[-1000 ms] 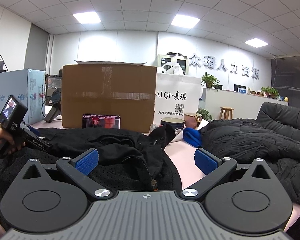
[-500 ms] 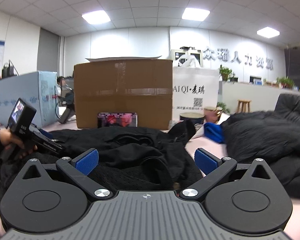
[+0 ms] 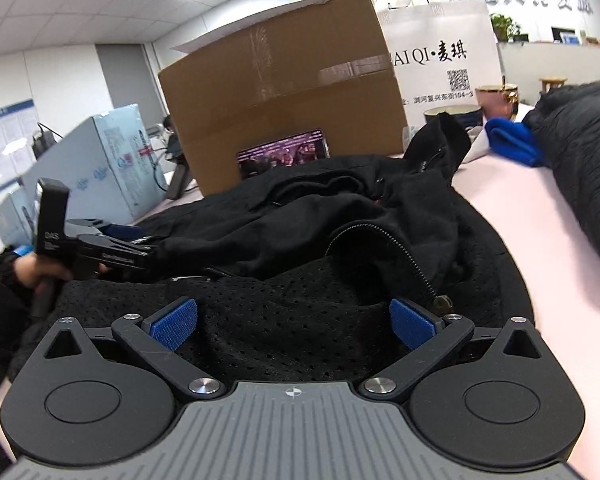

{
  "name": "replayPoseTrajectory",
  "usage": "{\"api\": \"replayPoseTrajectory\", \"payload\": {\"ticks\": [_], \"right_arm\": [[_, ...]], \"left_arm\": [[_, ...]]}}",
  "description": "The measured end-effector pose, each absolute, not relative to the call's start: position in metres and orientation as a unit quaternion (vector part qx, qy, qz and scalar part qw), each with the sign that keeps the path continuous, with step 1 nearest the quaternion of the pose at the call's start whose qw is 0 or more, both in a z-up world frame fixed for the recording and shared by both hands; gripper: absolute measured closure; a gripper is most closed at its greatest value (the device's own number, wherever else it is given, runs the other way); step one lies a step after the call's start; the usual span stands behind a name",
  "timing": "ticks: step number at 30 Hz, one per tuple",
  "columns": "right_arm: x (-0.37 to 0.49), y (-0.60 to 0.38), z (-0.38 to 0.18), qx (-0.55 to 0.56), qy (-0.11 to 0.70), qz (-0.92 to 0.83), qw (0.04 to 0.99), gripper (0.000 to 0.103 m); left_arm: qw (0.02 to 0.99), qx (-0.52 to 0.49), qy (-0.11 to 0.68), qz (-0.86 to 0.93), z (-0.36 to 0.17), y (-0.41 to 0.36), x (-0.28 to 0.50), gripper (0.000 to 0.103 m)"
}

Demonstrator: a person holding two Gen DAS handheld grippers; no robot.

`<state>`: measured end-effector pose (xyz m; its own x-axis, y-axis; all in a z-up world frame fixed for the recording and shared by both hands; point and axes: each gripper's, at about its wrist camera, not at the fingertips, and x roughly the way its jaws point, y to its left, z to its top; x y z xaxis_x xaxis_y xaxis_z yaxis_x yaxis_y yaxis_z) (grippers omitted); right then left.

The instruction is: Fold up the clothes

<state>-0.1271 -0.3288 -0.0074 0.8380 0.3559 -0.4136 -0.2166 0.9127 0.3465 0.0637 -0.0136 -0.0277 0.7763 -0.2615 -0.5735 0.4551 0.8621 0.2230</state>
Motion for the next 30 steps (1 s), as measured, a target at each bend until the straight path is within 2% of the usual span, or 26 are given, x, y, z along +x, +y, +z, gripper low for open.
{"api": "replayPoseTrajectory", "payload": {"ticks": [10,15,22,25,30], "right_arm": [[-0.127,-0.330,-0.009,0.159,0.253,0.158,0.941,0.000],[-0.127,-0.329,-0.009,0.154,0.247,0.153,0.944,0.000],[-0.131,-0.327,-0.007,0.141,0.238,0.147,0.950,0.000],[-0.132,-0.327,-0.007,0.136,0.236,0.144,0.951,0.000],[-0.136,-0.327,-0.005,0.133,0.226,0.141,0.955,0.000]], "left_arm": [[0.930,0.184,0.254,-0.189,-0.025,-0.014,0.057,0.000],[0.955,0.187,0.135,-0.188,0.004,-0.007,0.016,0.000],[0.945,0.253,0.033,-0.205,0.012,0.006,-0.075,0.000],[0.919,0.311,0.005,-0.241,0.008,0.014,-0.115,0.000],[0.902,0.349,0.028,-0.252,0.009,0.023,-0.156,0.000]]}}
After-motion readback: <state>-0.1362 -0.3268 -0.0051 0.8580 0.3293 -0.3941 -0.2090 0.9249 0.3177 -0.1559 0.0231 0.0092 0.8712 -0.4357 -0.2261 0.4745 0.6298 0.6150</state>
